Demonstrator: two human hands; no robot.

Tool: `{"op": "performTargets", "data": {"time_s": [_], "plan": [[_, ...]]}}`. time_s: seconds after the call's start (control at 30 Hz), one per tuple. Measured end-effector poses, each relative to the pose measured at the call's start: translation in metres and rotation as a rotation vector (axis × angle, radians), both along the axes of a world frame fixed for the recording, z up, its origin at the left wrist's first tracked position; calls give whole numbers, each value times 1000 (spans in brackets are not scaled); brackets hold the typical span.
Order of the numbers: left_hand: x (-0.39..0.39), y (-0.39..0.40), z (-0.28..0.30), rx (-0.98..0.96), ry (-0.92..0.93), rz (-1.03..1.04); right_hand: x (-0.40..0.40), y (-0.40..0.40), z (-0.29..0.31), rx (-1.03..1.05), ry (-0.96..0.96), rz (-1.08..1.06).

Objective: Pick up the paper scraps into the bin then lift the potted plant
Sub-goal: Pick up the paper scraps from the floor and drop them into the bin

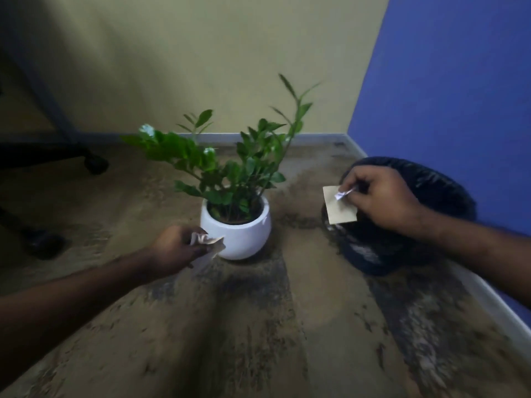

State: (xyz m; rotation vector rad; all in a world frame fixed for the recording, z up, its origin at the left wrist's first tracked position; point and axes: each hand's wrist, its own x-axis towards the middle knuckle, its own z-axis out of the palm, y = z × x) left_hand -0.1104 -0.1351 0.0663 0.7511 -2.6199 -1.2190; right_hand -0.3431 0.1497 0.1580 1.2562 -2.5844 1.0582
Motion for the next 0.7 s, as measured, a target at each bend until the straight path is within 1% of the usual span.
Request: {"op": "performTargets", "data": {"time_s": [0.1,0.17,0.27,0.33,0.4,0.47,0.53,0.6,0.7], "plan": [[-27,23,10,61,118,20,-26,31,3,-97,-1,-144],[-47,37,18,114,177,1,-41,49,-4,-136,-42,-274],[-77,63,33,165,234,-50,-61,69,-13,-173,-142,-446],[-92,82,45,210,287,-74,-71,76,-12,-149,-149,-524],[-104,102,54,258,334,-121,-78,82,-10,-126,-159,-575],[-112,121,60,304,354,-167,-88,85,-9,-143,-215,-611],[-118,139,62,398,384,-163,-94,89,-7,-152,-245,-662],[-126,155,61,466,400,-169,-99,94,-7,-125,-254,-652],[-141,168,64,423,356,-160,-104,99,-6,-121,-236,-655]]}}
